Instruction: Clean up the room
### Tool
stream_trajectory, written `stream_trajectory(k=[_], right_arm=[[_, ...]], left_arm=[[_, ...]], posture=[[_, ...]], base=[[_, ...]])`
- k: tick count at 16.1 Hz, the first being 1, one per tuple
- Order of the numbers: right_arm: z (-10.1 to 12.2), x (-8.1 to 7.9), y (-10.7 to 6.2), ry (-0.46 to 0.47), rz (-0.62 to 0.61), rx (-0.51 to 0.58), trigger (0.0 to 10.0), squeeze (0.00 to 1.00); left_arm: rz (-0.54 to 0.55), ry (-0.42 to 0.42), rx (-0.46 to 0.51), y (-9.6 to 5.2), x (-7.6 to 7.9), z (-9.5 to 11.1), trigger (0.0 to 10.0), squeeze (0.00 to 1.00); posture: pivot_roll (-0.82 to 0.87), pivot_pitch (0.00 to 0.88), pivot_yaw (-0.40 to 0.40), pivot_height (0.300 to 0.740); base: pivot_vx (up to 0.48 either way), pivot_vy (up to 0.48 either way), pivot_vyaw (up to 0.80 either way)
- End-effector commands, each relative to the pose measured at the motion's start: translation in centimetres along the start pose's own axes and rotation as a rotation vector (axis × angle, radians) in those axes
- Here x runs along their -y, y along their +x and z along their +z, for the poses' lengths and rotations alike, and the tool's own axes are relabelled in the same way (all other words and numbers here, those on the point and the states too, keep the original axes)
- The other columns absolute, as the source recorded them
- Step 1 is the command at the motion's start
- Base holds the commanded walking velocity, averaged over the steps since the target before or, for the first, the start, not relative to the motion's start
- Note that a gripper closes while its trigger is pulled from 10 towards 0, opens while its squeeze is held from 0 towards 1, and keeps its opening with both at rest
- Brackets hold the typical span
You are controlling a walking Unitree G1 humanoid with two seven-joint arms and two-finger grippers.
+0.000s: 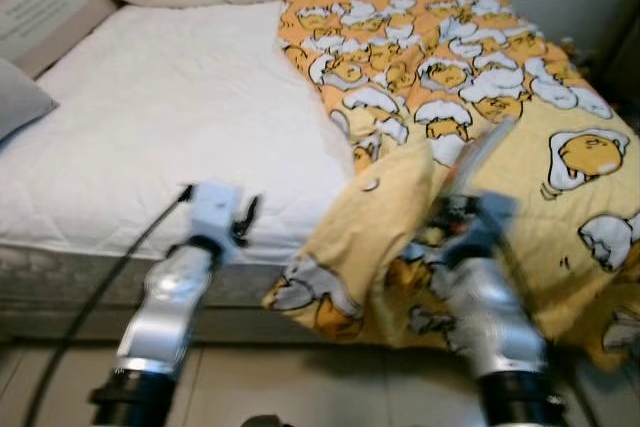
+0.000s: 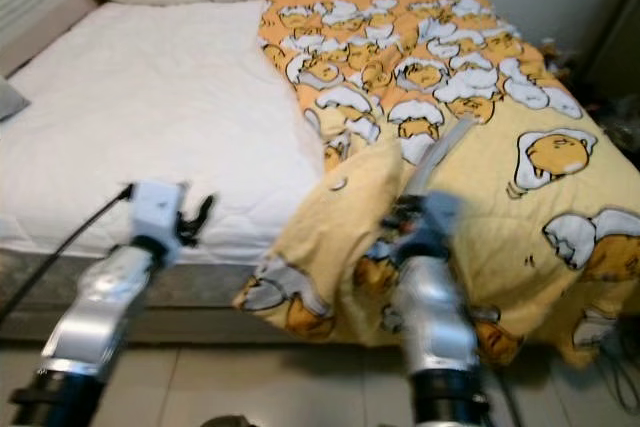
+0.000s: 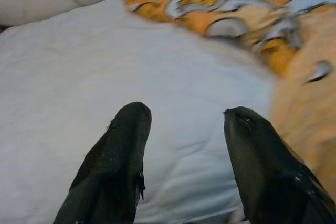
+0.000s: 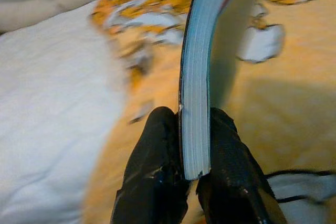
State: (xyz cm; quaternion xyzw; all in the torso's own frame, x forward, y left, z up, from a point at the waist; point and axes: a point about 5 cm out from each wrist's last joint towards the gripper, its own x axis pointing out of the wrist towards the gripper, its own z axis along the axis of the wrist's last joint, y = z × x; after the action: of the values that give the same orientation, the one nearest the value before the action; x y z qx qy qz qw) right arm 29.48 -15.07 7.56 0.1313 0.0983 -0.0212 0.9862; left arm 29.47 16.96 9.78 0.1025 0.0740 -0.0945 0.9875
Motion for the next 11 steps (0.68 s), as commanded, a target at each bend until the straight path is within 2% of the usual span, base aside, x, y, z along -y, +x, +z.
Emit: stream_trajectory(k=[1,6,9,11], right_arm=[[1.41,0.21,0.17,-0.017,0.006,0.051,10.0,0.00],[1.05,-0.03,0.09,-0.028,0.015,0.039,10.0,0.00],[0.92,0.08,-0.36,-0.028,0.005,0.041,10.0,0.00],[1.16,0.04,-0.19,-0.060,0.007,0.057,10.0,0.00]], left_arm=[[-0.010,0.004,0.023,0.42,0.54,0.73,10.0,0.00],[0.012,0.010,0.035,0.10,0.44,0.83,10.0,0.00],[0.013,0.011,0.035,-0.04,0.30,0.84,10.0,0.00],[0.002,0.016,0.032,-0.02,0.51,0.78,10.0,0.00]], posture=[[0.06,0.000,0.030,0.740],[0.09,0.000,-0.004,0.740],[0.07,0.000,0.010,0.740],[0.08,0.000,0.014,0.740]], base=[[0.000,0.480,0.00],[0.000,0.480,0.00],[0.000,0.480,0.00],[0.000,0.480,0.00]])
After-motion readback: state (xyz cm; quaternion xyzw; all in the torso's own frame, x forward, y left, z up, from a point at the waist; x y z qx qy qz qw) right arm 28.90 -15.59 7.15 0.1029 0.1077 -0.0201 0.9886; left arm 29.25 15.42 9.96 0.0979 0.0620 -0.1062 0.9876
